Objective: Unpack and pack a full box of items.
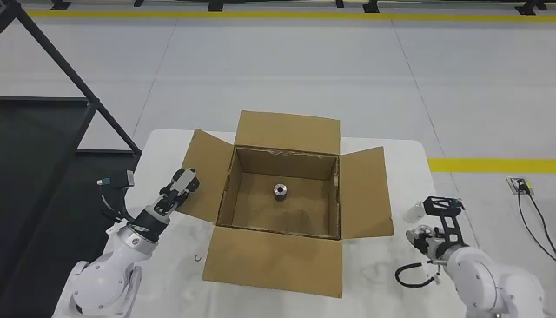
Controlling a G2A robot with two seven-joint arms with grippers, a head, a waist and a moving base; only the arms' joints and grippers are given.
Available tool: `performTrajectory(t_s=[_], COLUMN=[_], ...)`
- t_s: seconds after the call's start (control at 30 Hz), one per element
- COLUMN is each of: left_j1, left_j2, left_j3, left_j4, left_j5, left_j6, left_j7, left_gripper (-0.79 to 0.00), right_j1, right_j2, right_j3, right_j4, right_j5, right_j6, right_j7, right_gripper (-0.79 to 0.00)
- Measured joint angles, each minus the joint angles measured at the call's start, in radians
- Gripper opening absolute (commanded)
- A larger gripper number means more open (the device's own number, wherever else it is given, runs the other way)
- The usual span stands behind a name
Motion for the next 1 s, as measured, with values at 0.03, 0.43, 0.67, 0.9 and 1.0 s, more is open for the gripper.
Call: performTrajectory(t_s=[0.03,0.43,0.67,0.9,1.0], left_j1=[0.000,0.000,0.000,0.000,0.000], left_j2=[0.000,0.000,0.000,0.000,0.000], left_j3=[0.000,0.000,0.000,0.000,0.000], left_j4=[0.000,0.000,0.000,0.000,0.000], left_j5=[0.000,0.000,0.000,0.000,0.000], left_j6=[0.000,0.000,0.000,0.000,0.000], left_j7=[0.000,0.000,0.000,0.000,0.000], left_gripper=[0.000,0.000,0.000,0.000,0.000], right_j1=[0.007,0.086,0.100,0.111,0.116], right_j2=[0.001,0.010,0.015,0.020,0.022], right_j3=[-0.007,-0.049,-0.058,-0.067,-0.069], right_j4=[0.009,0.141,0.180,0.197,0.202], right_j5=[-0.008,-0.037,-0.032,-0.032,-0.031], right_j6=[-0.003,0.011,0.012,0.014,0.016], right_j7=[0.005,0.018,0.022,0.035,0.040], right_gripper=[-0.785,-0.785,-0.785,-0.653,-0.560])
